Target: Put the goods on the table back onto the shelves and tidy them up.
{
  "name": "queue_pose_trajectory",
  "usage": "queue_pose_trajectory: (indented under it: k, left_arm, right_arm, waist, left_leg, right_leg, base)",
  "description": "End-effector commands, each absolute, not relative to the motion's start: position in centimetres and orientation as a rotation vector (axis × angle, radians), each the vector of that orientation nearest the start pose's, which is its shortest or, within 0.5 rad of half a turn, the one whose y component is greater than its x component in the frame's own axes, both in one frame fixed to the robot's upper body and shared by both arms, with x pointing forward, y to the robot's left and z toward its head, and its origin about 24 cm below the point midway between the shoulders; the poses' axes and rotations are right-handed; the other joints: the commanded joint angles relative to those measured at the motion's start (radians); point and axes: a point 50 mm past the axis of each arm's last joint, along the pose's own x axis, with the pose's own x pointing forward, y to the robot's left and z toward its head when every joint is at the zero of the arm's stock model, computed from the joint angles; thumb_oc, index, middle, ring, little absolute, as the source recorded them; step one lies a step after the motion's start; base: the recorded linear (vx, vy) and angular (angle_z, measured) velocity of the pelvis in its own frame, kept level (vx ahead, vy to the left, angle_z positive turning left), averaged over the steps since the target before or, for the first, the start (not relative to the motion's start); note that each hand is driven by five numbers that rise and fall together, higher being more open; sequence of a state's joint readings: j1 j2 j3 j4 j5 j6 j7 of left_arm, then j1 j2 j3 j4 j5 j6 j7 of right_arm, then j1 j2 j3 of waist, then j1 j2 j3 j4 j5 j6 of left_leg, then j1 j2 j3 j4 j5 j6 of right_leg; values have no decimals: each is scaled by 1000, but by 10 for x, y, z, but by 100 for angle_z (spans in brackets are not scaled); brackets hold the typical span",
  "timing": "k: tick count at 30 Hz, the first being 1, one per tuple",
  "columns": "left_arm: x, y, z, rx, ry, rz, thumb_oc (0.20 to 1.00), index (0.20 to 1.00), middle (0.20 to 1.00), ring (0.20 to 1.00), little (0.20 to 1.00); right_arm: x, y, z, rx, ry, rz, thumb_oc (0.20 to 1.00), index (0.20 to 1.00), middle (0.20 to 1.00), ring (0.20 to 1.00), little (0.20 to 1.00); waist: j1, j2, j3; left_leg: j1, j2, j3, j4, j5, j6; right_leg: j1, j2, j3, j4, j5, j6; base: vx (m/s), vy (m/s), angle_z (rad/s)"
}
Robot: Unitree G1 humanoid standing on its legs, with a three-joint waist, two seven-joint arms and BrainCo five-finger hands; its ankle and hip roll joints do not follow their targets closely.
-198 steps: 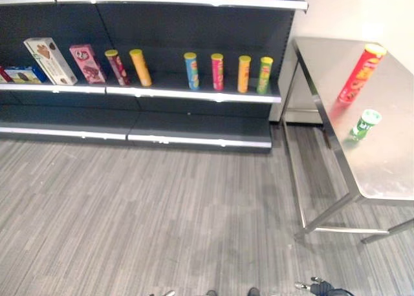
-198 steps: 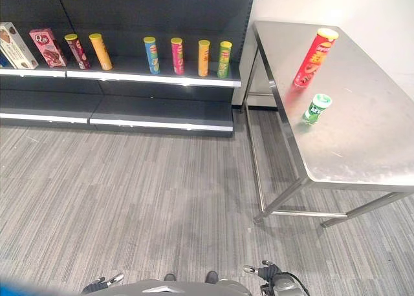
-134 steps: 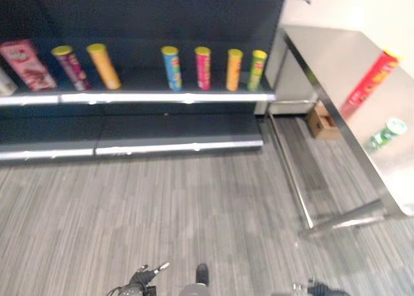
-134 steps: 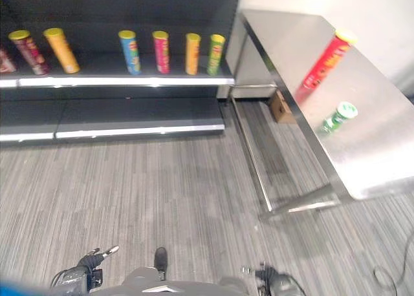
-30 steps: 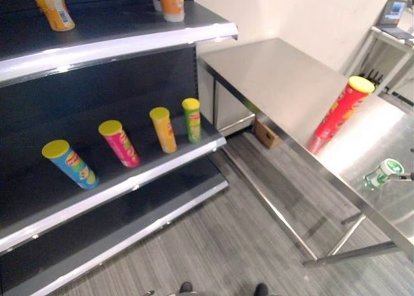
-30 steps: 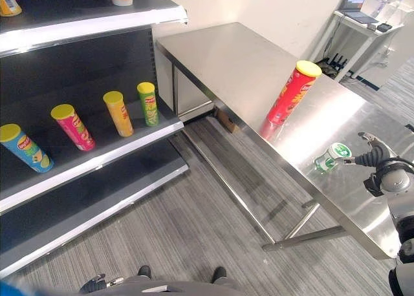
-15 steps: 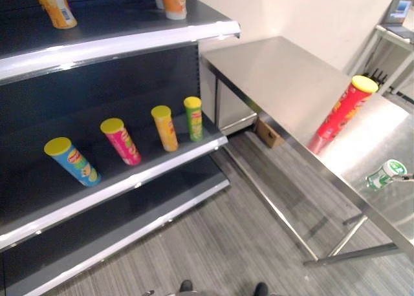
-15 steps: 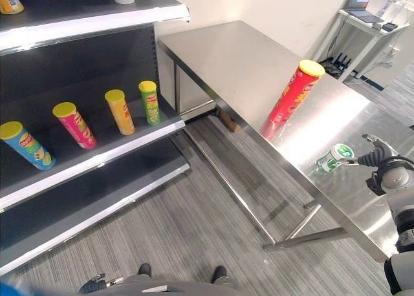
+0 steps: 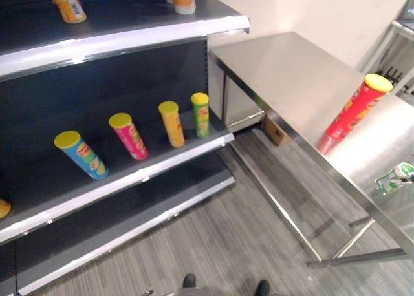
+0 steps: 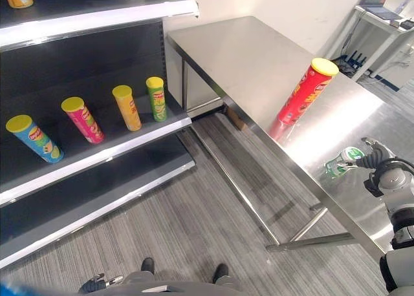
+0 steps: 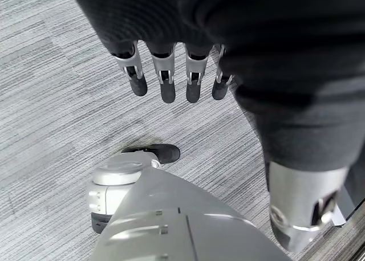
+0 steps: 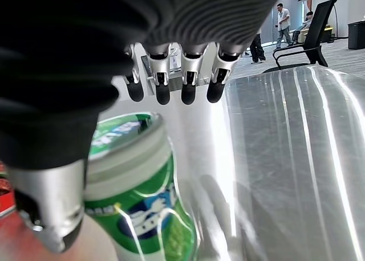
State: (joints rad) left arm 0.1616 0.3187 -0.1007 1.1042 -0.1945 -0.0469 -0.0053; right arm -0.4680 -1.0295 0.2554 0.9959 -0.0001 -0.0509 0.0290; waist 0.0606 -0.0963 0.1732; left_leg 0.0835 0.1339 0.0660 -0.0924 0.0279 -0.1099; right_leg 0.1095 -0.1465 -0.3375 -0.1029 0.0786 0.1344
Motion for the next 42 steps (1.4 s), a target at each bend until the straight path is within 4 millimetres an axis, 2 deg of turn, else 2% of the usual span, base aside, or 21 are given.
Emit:
queue_pose_trajectory:
  k: [1,9,17,42]
  left_arm:
    - [69,266,-151,171,1147,212,1000,1000,1000,1000,1000]
    - [69,266,-151,159,1146,225,1000,1000,1000,1000,1000]
    - [69,266,-151,163,1153,221,1000,1000,1000,1000,1000]
    - [65,268,-151,159,1159,227,1000,1000,1000,1000,1000]
  right_arm:
    - [285,-426,141,-1079,427,-407,1000,1000,1000,1000,1000]
    - [283,-429,141,-1096,446,-416,1000,1000,1000,1000,1000]
    - [280,-430,131,-1086,482,-408,1000,1000,1000,1000,1000]
    - [274,-429,113,-1046,542,-376,1000,1000,1000,1000,1000]
  waist:
    - [26,3,-4]
    - [31,2,-1]
    - [29,3,0]
    - [22,-9,4]
  left_leg:
    - [-32,81,-57,5,12,-59]
    - [-42,86,-74,5,15,-63]
    - [-40,90,-79,5,15,-64]
    - [-25,87,-63,5,1,-60]
  right_leg:
    - [30,-27,-15,16,-70,45]
    - [33,-16,-27,16,-81,37]
    - [37,-10,-33,16,-86,33]
    - [36,-15,-21,17,-80,37]
  base:
    - [6,-26,9]
    - [10,-28,11]
    - [3,-5,2]
    - [0,0,0]
